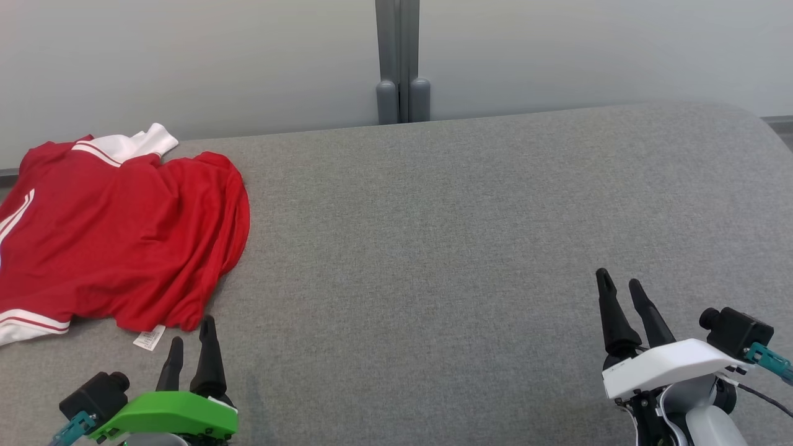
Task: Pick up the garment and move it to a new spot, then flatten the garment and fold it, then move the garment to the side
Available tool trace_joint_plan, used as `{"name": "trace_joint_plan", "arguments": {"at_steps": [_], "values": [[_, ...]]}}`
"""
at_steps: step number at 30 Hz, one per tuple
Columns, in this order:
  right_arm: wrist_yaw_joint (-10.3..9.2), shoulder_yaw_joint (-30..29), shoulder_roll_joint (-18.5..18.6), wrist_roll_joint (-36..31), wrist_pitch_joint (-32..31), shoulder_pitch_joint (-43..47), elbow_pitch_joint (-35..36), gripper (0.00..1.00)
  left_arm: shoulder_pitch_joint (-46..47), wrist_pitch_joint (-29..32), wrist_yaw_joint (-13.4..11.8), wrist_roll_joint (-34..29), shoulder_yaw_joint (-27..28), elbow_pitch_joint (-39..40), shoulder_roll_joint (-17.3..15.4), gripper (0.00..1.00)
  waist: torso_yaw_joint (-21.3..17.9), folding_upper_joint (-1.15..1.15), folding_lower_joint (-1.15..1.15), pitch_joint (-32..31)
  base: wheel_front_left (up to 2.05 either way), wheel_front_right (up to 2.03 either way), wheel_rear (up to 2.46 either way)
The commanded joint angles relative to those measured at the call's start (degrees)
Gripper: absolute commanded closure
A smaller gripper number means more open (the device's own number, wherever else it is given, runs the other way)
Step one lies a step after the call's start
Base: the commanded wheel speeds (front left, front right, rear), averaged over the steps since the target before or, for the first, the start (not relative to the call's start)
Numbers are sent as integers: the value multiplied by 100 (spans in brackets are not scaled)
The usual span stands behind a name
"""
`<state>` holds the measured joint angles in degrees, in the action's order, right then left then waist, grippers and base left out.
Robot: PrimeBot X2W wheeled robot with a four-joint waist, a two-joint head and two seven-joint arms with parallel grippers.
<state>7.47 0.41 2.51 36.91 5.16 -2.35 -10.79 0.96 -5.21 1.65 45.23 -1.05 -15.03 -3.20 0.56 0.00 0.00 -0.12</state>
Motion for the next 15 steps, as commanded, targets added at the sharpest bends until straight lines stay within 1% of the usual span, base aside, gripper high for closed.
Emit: {"name": "trace_joint_plan", "arguments": {"at_steps": [1, 15], "values": [[2, 24, 34, -224, 72, 0, 84, 0, 7, -64, -16, -222, -17, 87, -64, 0, 4, 0, 0, -2, 0, 0, 0], [2, 67, 39, -1169, 295, -55, 141, 0, -118, -291, 18, -1241, -76, 236, -52, 0, -10, 0, 0, -18, 0, 0, 0]]}}
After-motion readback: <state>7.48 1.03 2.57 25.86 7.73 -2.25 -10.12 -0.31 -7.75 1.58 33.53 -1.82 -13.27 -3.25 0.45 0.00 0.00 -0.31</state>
